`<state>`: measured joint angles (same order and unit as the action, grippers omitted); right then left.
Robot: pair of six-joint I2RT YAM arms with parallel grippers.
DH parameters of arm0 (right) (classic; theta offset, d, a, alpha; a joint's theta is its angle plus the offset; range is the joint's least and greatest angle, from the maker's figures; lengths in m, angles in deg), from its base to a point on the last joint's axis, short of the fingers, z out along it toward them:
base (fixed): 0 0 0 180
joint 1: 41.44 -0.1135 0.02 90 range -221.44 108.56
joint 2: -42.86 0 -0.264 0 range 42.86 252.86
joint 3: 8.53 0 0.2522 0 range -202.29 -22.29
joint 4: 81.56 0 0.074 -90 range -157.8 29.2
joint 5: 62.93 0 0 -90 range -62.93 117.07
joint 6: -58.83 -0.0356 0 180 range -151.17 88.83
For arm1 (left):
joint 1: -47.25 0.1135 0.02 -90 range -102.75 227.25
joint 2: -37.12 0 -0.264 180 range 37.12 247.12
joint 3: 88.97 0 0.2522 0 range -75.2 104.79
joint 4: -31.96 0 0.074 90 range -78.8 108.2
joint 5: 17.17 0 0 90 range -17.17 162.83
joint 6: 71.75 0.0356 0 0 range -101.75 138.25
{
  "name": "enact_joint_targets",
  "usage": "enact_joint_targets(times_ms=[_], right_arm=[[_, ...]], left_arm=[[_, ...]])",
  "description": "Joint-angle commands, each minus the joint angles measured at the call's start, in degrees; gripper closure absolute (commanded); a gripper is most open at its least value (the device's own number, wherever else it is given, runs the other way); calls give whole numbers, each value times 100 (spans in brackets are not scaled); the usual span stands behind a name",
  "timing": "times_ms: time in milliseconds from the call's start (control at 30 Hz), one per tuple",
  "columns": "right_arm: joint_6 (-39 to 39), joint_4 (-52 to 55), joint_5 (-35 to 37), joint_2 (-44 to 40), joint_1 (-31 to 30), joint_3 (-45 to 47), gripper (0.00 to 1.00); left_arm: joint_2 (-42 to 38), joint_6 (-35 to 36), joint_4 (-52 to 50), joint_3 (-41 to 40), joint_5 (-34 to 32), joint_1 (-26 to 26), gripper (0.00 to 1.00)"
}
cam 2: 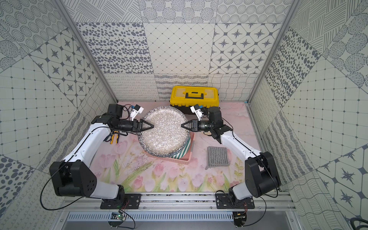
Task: Wipe the wet plate dry
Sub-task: Pick up the plate from the bin.
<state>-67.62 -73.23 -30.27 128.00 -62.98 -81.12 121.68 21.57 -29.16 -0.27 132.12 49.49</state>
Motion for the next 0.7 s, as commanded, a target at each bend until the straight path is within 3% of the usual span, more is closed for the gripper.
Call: enact_joint_targets(times_ms=[0,133,367,667], right_arm=[[-293,-1325,-478,-56,1,-129,100],[-347,-1436,-430,53,1,-142,100],[-687,-1929,-409,275,1,-179,100],[-721,-2002,-165,457,1,-282,100]], left_arm=[[17,258,-296,104,1047,11,22],[17,471,-511,86,1135,9,41],[126,1033,-1086,115,1184,-53,44],[147,1264,-1315,108,1244,-94,72]])
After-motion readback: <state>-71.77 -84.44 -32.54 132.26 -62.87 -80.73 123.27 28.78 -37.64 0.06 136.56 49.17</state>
